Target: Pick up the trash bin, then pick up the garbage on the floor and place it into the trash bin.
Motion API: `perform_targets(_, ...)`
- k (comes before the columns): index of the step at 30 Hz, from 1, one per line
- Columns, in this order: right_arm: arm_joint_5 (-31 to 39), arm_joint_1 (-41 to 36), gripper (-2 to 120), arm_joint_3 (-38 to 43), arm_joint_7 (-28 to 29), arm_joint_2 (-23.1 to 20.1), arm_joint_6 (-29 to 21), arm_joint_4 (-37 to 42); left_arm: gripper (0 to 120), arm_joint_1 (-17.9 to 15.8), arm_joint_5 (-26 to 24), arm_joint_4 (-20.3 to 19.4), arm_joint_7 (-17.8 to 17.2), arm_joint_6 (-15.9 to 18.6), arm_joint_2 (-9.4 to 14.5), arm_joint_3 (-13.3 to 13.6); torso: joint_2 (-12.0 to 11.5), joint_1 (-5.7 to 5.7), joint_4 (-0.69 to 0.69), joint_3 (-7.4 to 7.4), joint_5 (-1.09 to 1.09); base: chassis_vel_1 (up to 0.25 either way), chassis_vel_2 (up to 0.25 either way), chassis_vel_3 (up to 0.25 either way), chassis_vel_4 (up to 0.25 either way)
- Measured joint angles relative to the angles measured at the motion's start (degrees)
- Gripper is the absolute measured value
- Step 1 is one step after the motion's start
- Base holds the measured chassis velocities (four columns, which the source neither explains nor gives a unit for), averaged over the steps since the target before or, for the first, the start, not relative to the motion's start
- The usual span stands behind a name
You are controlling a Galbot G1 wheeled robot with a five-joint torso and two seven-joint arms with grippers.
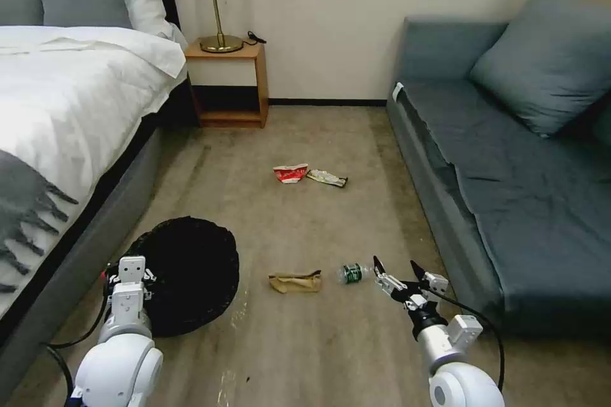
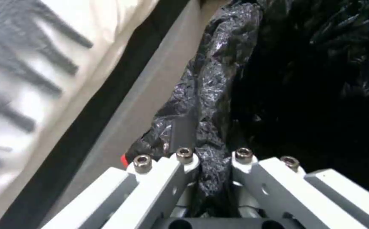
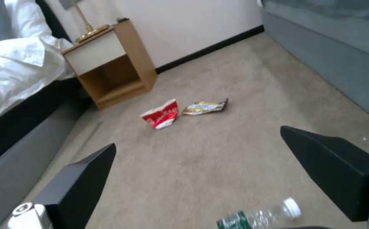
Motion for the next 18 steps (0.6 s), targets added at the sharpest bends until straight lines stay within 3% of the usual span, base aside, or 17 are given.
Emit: perform_targets(18,0.0,1.0,100,-0.6,0.1,-0.3,-0.3,-1.6,0,-1.1,0.0,1.4,0.0,0.1,0.0,0.5,0.0,0.0,0.0,0.0,0.0,-0.122,0.125,0.122,-0.128)
